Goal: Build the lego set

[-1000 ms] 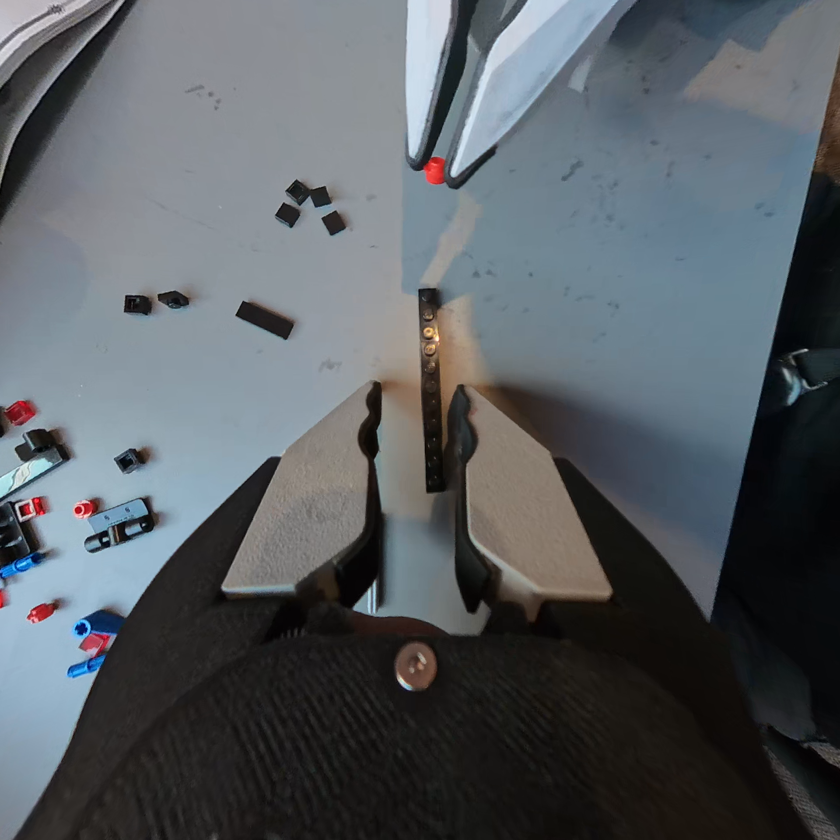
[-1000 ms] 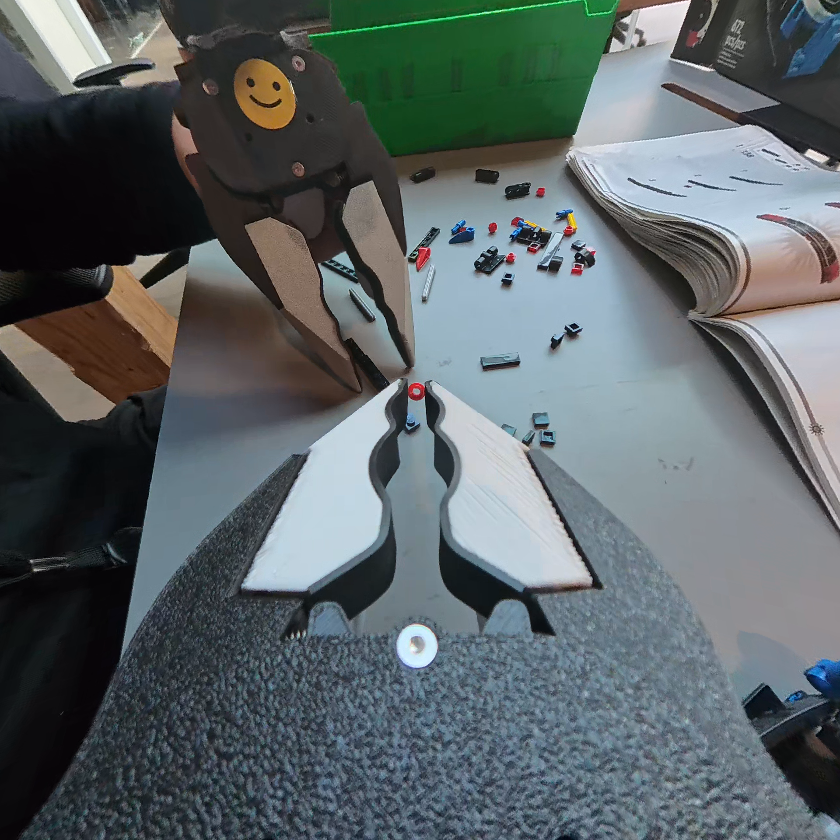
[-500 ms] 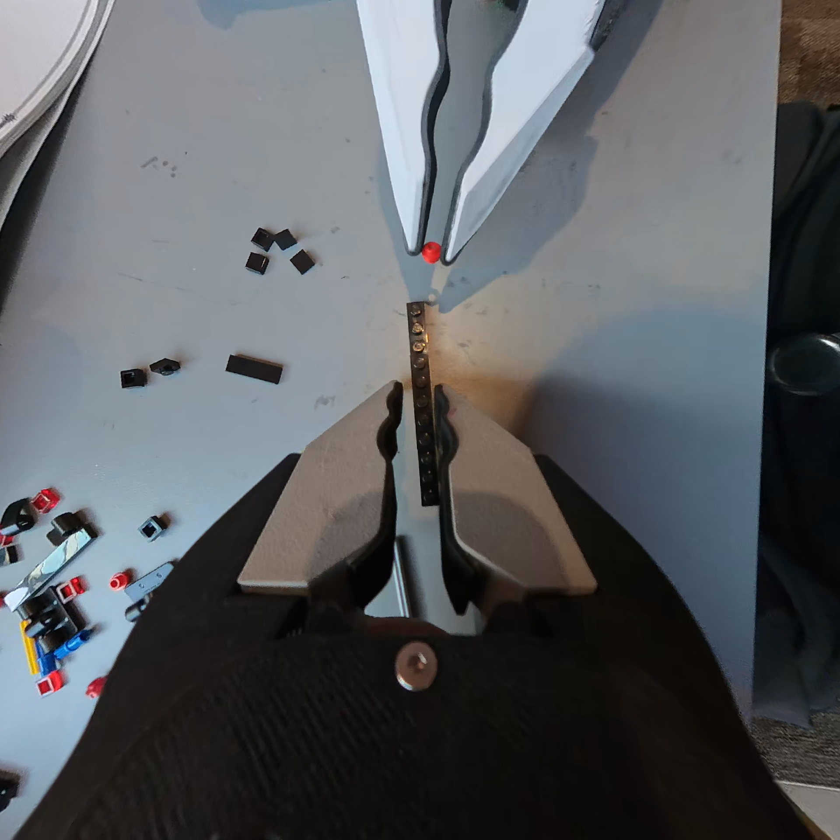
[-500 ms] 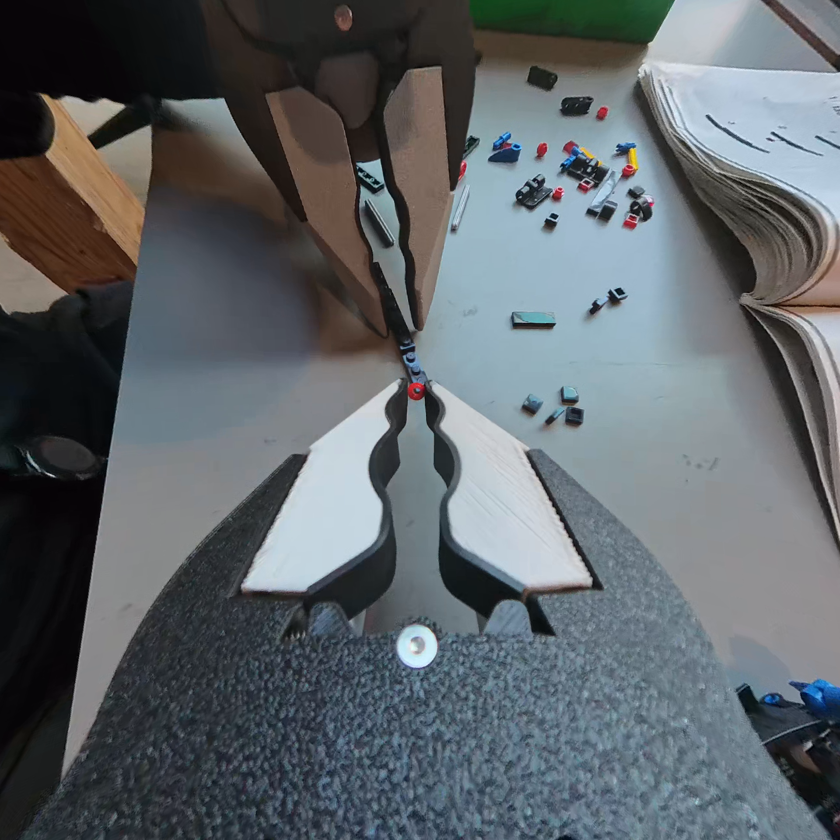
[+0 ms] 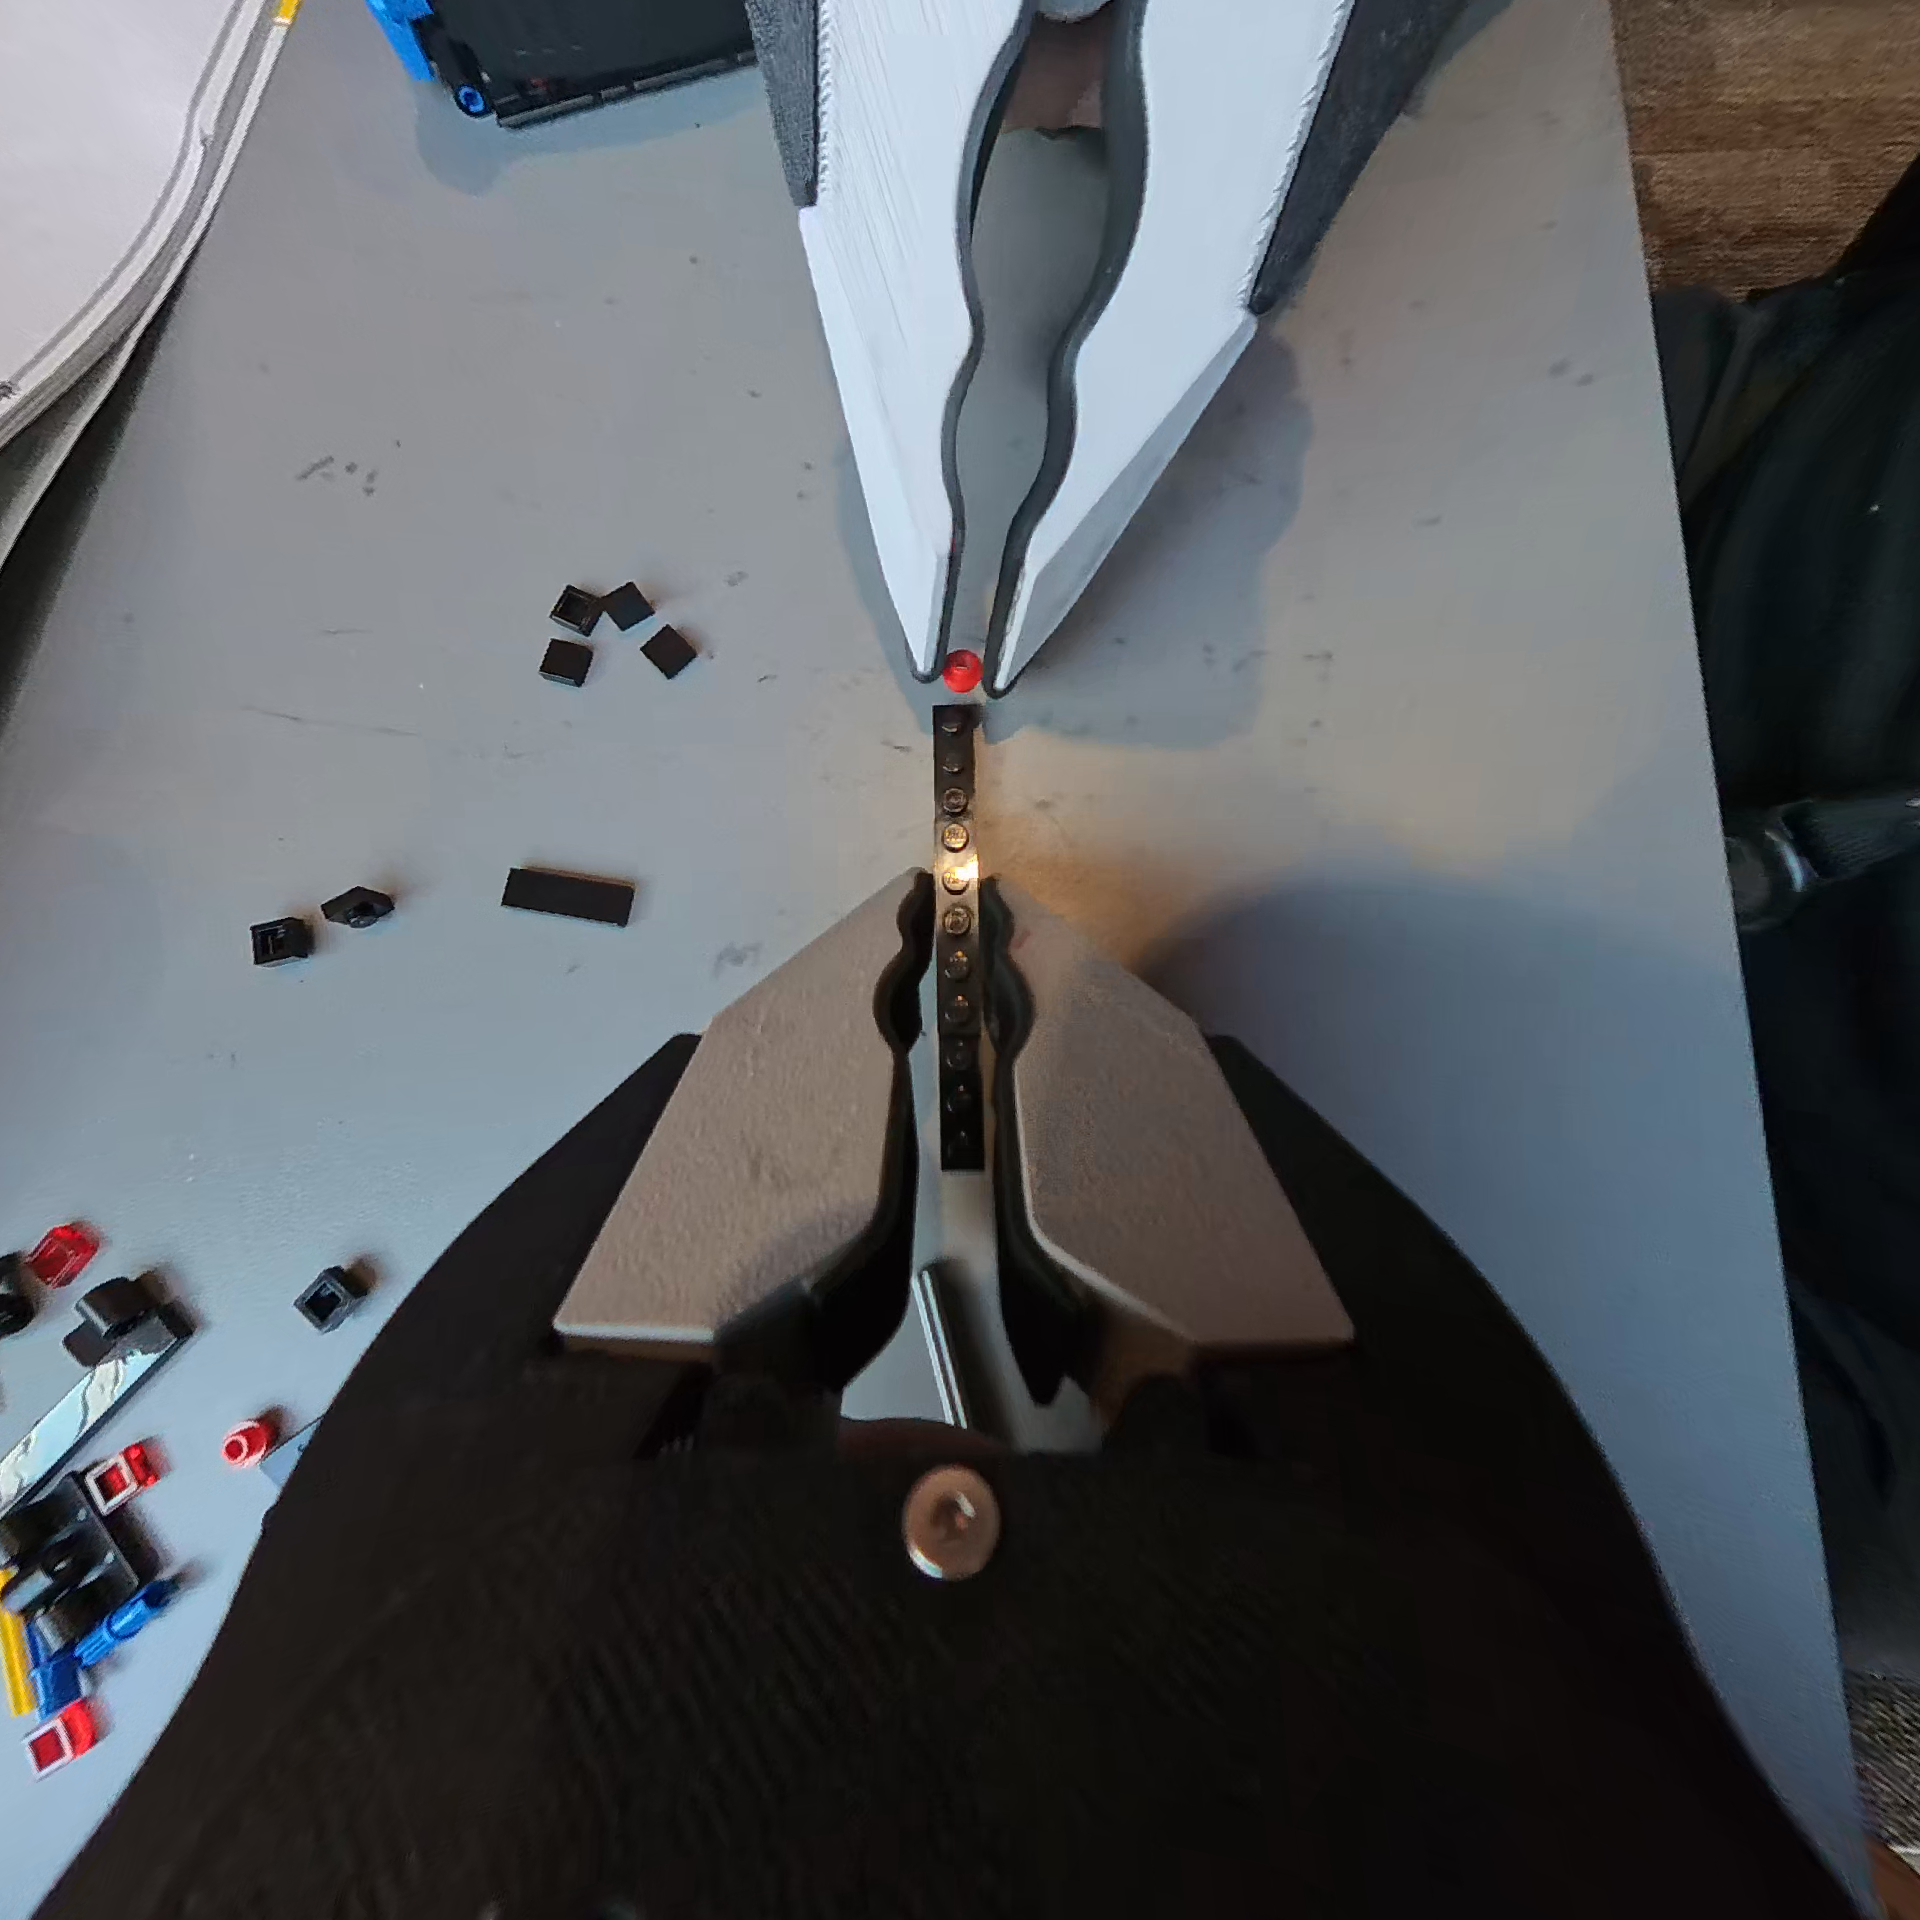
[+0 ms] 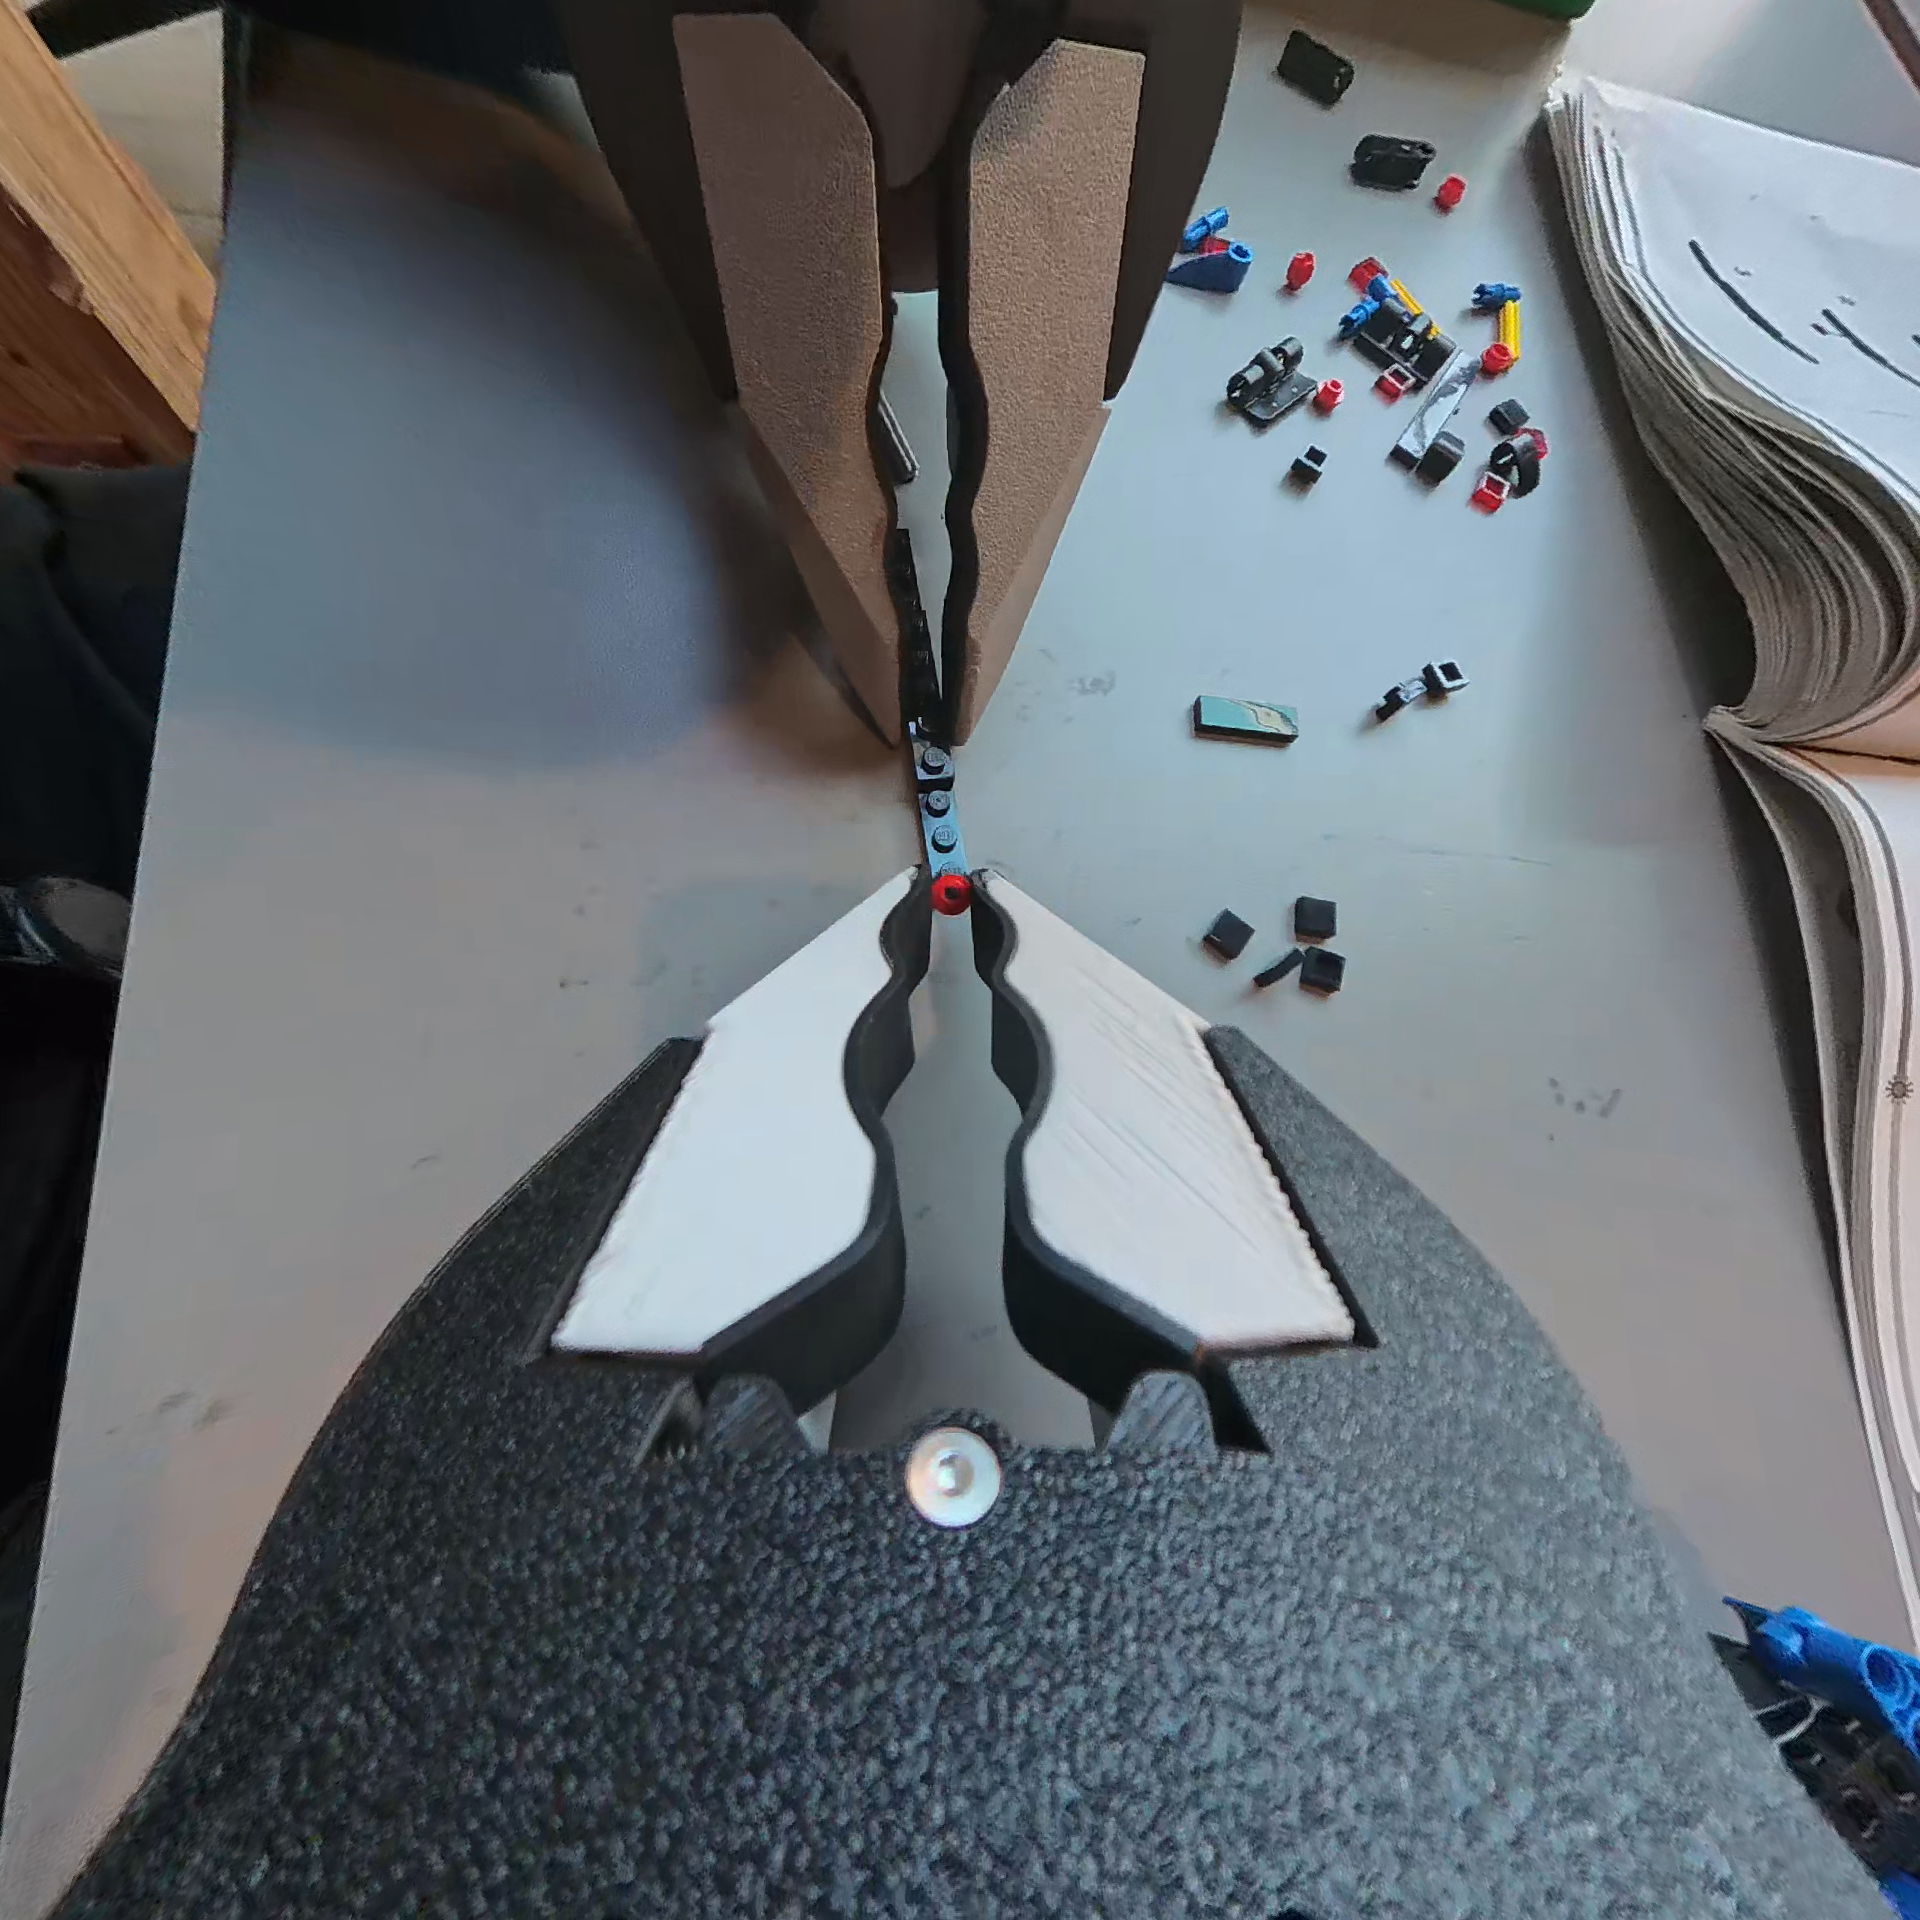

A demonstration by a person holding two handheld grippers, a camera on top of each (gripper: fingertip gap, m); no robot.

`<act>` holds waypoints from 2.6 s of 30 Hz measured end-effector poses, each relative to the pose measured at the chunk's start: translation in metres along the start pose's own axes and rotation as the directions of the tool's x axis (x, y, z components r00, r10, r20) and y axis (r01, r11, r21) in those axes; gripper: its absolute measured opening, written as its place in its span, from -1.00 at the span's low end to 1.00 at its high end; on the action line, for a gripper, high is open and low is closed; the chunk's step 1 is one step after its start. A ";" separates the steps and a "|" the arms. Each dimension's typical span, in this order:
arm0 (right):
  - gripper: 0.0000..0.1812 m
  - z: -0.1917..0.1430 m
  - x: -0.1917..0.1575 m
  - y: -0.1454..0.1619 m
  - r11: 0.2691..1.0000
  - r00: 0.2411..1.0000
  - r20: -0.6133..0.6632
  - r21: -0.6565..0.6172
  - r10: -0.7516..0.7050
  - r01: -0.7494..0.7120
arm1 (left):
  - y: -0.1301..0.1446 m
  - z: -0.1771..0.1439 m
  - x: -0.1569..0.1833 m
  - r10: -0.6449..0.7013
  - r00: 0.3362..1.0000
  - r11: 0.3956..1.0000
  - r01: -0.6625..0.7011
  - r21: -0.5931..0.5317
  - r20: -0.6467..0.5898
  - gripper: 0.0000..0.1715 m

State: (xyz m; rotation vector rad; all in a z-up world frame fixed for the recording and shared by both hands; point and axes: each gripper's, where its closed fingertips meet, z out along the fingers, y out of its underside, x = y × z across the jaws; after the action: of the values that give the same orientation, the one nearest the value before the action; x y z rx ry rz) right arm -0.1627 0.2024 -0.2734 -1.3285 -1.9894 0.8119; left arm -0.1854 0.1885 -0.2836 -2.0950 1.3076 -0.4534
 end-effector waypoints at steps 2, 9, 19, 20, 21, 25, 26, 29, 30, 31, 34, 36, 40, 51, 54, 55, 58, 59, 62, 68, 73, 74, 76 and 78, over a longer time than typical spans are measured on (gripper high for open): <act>-0.93 -0.001 0.000 -0.001 1.000 1.000 0.000 0.008 0.009 -0.009 | 0.000 0.000 0.000 -0.001 1.000 1.000 0.001 0.010 0.006 -0.94; -0.93 -0.002 0.000 -0.007 0.999 1.000 -0.010 0.041 0.017 -0.017 | -0.001 0.000 0.000 -0.024 1.000 0.999 0.024 0.033 -0.002 -0.94; -0.93 -0.010 0.003 -0.013 0.992 0.998 0.033 0.109 0.059 -0.062 | -0.001 0.001 0.001 -0.048 0.999 0.997 0.049 0.053 -0.016 -0.94; -0.93 -0.010 0.003 -0.013 0.992 0.997 0.036 0.111 0.061 -0.065 | -0.001 0.001 0.001 -0.048 0.999 0.997 0.049 0.053 -0.017 -0.94; -0.94 -0.010 0.003 -0.013 0.991 0.997 0.040 0.113 0.062 -0.066 | -0.001 0.001 0.001 -0.049 0.999 0.997 0.050 0.054 -0.017 -0.94; -0.93 -0.011 0.006 -0.013 0.990 0.996 0.044 0.118 0.077 -0.082 | -0.001 0.001 0.001 -0.057 0.998 0.997 0.058 0.055 -0.028 -0.94; -0.93 -0.011 0.007 -0.013 0.989 0.996 0.042 0.119 0.080 -0.084 | -0.001 0.001 0.001 -0.058 0.998 0.997 0.060 0.054 -0.030 -0.94; -0.93 -0.012 0.008 -0.012 0.988 0.995 0.042 0.119 0.090 -0.094 | -0.001 0.001 0.001 -0.065 0.997 0.996 0.067 0.054 -0.036 -0.94; -0.93 -0.012 0.007 -0.012 0.989 0.995 0.041 0.112 0.090 -0.094 | -0.001 0.001 0.001 -0.066 0.997 0.996 0.068 0.054 -0.037 -0.94; -0.93 -0.011 0.005 -0.011 0.991 0.996 0.041 0.102 0.083 -0.087 | -0.001 0.001 0.001 -0.063 0.997 0.996 0.065 0.054 -0.034 -0.94; -0.93 -0.006 0.002 -0.009 0.996 0.998 0.035 0.073 0.048 -0.050 | -0.001 0.001 0.001 -0.068 0.997 0.996 0.070 0.054 -0.039 -0.94; -0.93 -0.004 0.001 -0.010 0.996 0.998 0.041 0.070 0.046 -0.048 | -0.001 0.001 0.001 -0.071 0.997 0.996 0.073 0.055 -0.043 -0.94; -0.93 0.000 0.001 -0.007 0.999 0.998 0.054 0.034 0.034 -0.036 | -0.001 0.001 0.001 -0.070 0.997 0.996 0.072 0.056 -0.043 -0.94; -0.93 0.006 -0.002 0.000 1.000 0.998 0.070 -0.021 -0.009 0.010 | -0.001 0.001 0.001 -0.070 0.997 0.996 0.072 0.057 -0.044 -0.95; -0.93 0.007 -0.002 0.000 0.999 0.997 0.072 -0.033 -0.028 0.030 | -0.001 0.001 0.001 -0.068 0.997 0.996 0.070 0.057 -0.042 -0.94; -0.93 0.007 -0.002 0.000 0.999 0.997 0.075 -0.037 -0.031 0.033 | -0.001 0.001 0.001 -0.068 0.997 0.996 0.070 0.057 -0.042 -0.94; -0.93 0.007 -0.002 0.001 0.997 0.996 0.078 -0.056 -0.049 0.054 | -0.001 0.001 0.001 -0.068 0.997 0.996 0.071 0.057 -0.043 -0.94; -0.93 0.008 -0.002 0.001 0.996 0.995 0.079 -0.065 -0.056 0.061 | -0.001 0.001 0.001 -0.069 0.997 0.996 0.071 0.057 -0.043 -0.94; -0.93 0.008 -0.002 0.001 0.992 0.993 0.090 -0.095 -0.073 0.082 | -0.001 0.001 0.001 -0.069 0.997 0.996 0.071 0.057 -0.043 -0.94; -0.93 0.009 -0.002 0.002 0.980 0.985 0.135 -0.149 -0.111 0.131 | -0.001 0.001 0.001 -0.068 0.997 0.996 0.071 0.056 -0.042 -0.95; -0.94 0.009 -0.004 0.002 0.969 0.978 0.170 -0.195 -0.120 0.153 | -0.001 0.001 0.001 -0.083 0.995 0.995 0.085 0.056 -0.046 -0.95; -0.94 0.009 -0.004 0.002 0.963 0.975 0.171 -0.204 -0.145 0.178 | 0.000 0.001 0.001 -0.088 0.995 0.994 0.091 0.055 -0.048 -0.95; -0.94 0.009 -0.005 0.003 0.935 0.958 0.169 -0.235 -0.231 0.267 | 0.000 0.001 0.001 -0.108 0.993 0.992 0.110 0.054 -0.053 -0.94; -0.94 0.009 -0.006 0.003 0.916 0.949 0.183 -0.270 -0.255 0.298 | 0.000 0.001 0.001 -0.135 0.989 0.989 0.139 0.053 -0.063 -0.94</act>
State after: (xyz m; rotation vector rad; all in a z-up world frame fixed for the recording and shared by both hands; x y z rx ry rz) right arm -0.1659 0.1962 -0.2820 -1.1281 -2.4215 0.5025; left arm -0.1846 0.1882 -0.2839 -2.1462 1.1734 -0.6093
